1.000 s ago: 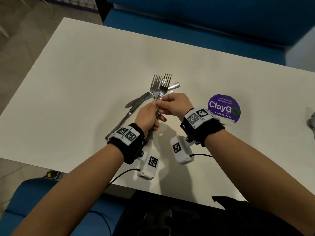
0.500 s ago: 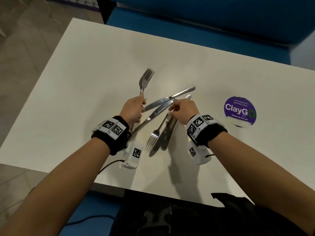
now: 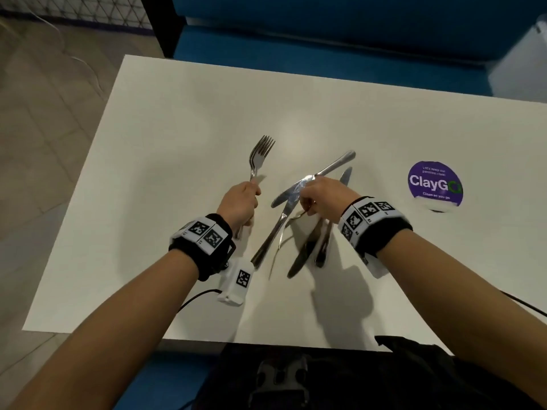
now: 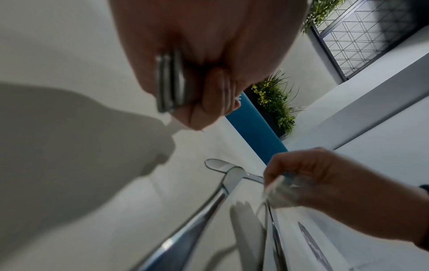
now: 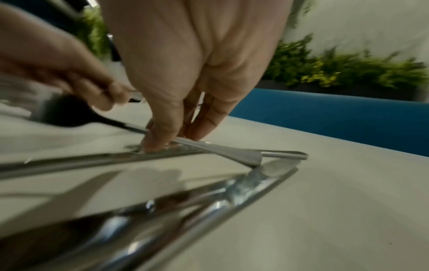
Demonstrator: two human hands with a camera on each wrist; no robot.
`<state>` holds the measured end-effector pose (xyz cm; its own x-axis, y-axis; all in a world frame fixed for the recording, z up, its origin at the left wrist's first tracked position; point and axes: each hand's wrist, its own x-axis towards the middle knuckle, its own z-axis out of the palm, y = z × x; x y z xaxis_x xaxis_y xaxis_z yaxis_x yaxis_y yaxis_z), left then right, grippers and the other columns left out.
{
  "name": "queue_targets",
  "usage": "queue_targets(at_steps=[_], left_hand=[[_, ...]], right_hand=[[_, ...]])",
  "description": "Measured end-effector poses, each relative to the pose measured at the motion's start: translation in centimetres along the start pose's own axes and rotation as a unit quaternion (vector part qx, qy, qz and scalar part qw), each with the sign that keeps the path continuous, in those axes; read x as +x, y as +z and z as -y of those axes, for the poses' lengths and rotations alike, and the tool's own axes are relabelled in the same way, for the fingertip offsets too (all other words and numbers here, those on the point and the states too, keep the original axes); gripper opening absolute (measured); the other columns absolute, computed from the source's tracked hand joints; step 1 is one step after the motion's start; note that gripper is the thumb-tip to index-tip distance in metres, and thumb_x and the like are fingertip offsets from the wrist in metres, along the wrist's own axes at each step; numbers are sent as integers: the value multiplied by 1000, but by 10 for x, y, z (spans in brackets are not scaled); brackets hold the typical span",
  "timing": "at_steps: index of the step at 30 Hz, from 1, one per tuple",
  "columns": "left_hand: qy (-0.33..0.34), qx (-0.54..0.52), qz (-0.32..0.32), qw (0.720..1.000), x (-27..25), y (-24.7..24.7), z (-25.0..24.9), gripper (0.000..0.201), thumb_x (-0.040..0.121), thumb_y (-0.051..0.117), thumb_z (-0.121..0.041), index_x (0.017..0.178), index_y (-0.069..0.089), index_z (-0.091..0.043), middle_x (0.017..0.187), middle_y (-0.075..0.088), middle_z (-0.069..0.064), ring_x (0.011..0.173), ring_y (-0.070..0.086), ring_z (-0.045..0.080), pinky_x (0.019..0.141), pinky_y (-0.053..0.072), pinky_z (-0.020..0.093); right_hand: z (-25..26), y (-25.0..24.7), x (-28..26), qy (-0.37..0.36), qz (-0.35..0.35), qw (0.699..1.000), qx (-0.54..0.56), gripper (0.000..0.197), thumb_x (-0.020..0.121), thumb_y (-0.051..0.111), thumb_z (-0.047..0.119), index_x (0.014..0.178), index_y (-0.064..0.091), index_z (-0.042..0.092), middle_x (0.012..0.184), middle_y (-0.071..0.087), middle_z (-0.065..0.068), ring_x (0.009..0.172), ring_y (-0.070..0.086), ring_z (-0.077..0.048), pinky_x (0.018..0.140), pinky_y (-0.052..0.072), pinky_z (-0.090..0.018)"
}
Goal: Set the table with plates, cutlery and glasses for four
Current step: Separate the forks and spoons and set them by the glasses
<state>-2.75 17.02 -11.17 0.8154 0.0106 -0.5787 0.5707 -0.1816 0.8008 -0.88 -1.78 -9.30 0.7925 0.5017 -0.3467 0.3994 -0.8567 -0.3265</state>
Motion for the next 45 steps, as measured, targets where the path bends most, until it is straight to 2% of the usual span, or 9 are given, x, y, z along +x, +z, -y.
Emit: queue_targets(at_steps=[3, 6, 11, 15, 22, 27, 32, 37, 45], left_hand=[[7, -39, -3, 999, 1, -4, -2, 35, 102, 29, -29, 73, 43, -17, 56, 31, -1, 34, 24, 7, 41, 22, 20], [21, -66, 16, 997, -1, 1, -5, 35, 103, 27, -31, 75, 42, -16, 57, 42, 2, 36, 32, 8, 39, 30, 20], [54, -74, 49, 995, -8, 27, -17, 33, 104, 24, -27, 87, 45, -8, 72, 58, 12, 53, 62, 18, 50, 57, 27], [48, -60, 52, 996, -13, 39, -18, 31, 104, 25, -30, 99, 46, -8, 78, 60, 14, 55, 61, 20, 46, 55, 27], [53, -62, 40, 996, -15, 54, -15, 33, 104, 25, -29, 90, 53, -18, 58, 48, 4, 36, 34, 8, 36, 26, 16], [62, 1, 50, 997, -11, 58, -20, 39, 103, 29, -27, 88, 61, -10, 55, 44, 1, 40, 34, 9, 37, 28, 17], [56, -5, 119, 991, -13, 67, -21, 39, 103, 31, -28, 91, 63, -10, 55, 49, 0, 44, 35, 10, 41, 29, 19], [51, -9, 180, 982, -12, 98, -30, 33, 104, 30, -23, 95, 58, -9, 56, 51, 1, 44, 40, 9, 46, 34, 22], [65, -3, 234, 970, -5, 212, -45, 35, 104, 29, -25, 87, 57, -14, 61, 54, 3, 50, 46, 11, 52, 39, 21]], right_hand=[[-5, -10, -2, 74, -83, 990, 92, 8, 84, 66, 6, 91, 66, 7, 91, 67, -5, 86, 60, -18, 74, 38, -18], [0, -13, -2, 142, -171, 934, 279, 8, 82, 71, 11, 87, 64, 12, 74, 62, 4, 69, 57, -7, 66, 42, -11], [26, -3, 7, 158, -95, 834, 520, 9, 84, 67, 6, 82, 60, 12, 71, 63, -6, 65, 65, -15, 74, 57, -27], [26, -1, 8, 180, -110, 859, 466, 16, 81, 70, 8, 93, 61, 11, 64, 61, -1, 58, 59, -14, 74, 54, -31], [17, 2, 5, 227, -179, 840, 459, 14, 79, 74, 17, 93, 74, 13, 76, 69, -7, 69, 66, -18, 82, 58, -34], [14, -6, 1, 242, -174, 856, 423, 30, 88, 61, 38, 93, 76, 12, 61, 61, 6, 62, 59, -9, 71, 51, -24], [3, -6, -5, 280, -183, 787, 519, 20, 80, 72, 28, 66, 72, 15, 62, 64, -3, 72, 64, -21, 92, 54, -40], [-30, -12, -26, 314, -235, 764, 512, 26, 80, 72, 29, 84, 75, 4, 57, 60, 2, 49, 55, -5, 68, 49, -27], [-127, -22, -87, 315, -231, 769, 505, 15, 81, 72, 25, 78, 74, 10, 62, 65, -1, 60, 61, -13, 73, 53, -29]])
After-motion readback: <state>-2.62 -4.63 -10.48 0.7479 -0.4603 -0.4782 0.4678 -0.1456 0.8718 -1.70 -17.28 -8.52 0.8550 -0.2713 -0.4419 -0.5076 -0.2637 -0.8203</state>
